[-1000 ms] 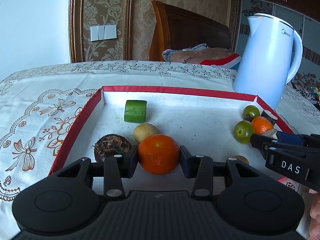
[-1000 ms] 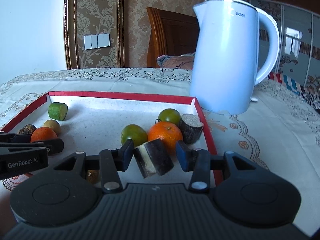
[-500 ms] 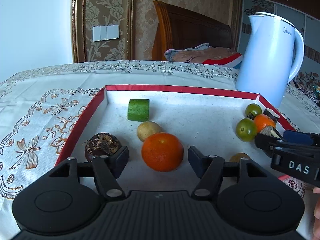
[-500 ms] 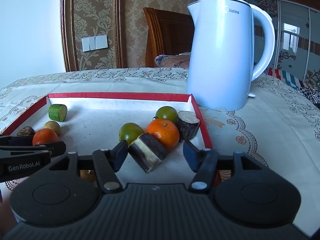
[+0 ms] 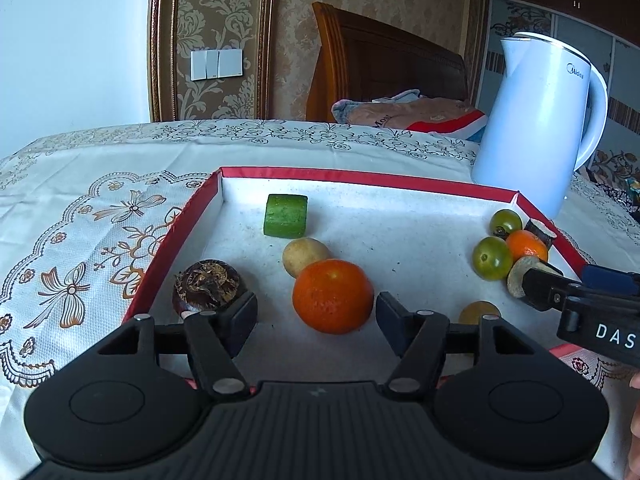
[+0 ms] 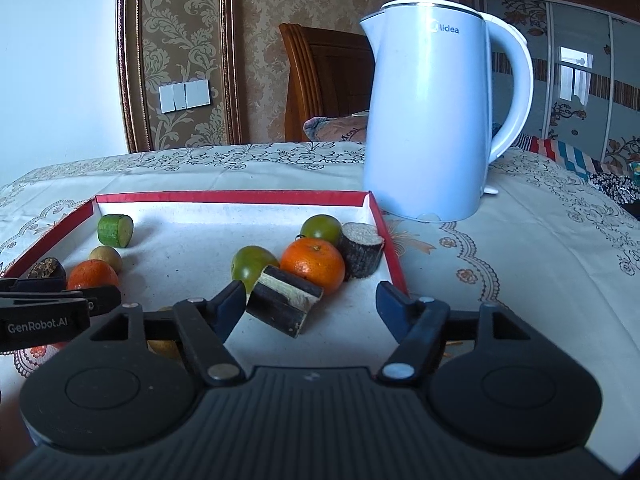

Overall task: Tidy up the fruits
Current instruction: 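Open the left tool to drop the orange while the right releases the cylinder, then withdraw both tools from the tray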

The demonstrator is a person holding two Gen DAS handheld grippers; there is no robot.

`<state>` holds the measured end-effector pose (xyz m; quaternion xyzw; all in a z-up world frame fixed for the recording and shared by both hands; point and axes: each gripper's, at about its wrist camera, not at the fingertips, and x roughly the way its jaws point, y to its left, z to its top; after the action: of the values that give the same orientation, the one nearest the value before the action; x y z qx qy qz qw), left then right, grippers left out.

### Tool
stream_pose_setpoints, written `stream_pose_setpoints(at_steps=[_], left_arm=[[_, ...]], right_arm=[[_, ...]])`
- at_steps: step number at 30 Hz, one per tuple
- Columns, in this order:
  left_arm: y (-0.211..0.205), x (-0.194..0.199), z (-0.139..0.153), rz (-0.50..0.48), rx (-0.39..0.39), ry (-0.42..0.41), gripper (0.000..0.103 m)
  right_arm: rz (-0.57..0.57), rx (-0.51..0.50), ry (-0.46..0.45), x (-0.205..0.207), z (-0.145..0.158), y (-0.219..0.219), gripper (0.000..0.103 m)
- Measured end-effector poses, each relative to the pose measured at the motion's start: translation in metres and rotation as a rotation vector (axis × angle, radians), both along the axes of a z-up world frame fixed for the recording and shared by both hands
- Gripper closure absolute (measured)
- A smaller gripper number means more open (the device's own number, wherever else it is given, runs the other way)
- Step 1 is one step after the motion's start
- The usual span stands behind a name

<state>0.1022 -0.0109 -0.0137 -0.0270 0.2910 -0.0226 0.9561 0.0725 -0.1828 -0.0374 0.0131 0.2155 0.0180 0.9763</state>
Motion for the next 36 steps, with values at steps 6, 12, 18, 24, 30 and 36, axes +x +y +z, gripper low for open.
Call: stream_pose_setpoints(at_steps=[6, 12, 18, 24, 30, 36], left_arm=[[-0.001, -0.004, 0.000, -0.003, 0.009, -0.007, 0.038], [0.000, -0.005, 0.000, -0.003, 0.006, -0.010, 0.038], [0.001, -0.009, 0.001, -0.005, 0.012, -0.022, 0.038], [0.000, -0.015, 0.003, -0.011, 0.019, -0.034, 0.038], [0.006, -0.025, 0.006, -0.012, 0.005, -0.048, 0.038], [0.010, -0.039, 0.011, -0.020, -0.012, -0.075, 0.028]], right_arm=[[-0.007, -0.001, -0.013, -0.006, 0.000, -0.001, 0.024], [-0.007, 0.002, -0.017, -0.009, 0.000, -0.003, 0.022], [0.002, 0.000, -0.020, -0.011, 0.000, -0.002, 0.017], [0.004, -0.016, -0.035, -0.014, 0.001, 0.001, 0.010], [-0.007, -0.006, -0.037, -0.017, 0.002, -0.002, 0.009], [0.011, -0.007, -0.046, -0.026, 0.002, -0.001, 0.008]])
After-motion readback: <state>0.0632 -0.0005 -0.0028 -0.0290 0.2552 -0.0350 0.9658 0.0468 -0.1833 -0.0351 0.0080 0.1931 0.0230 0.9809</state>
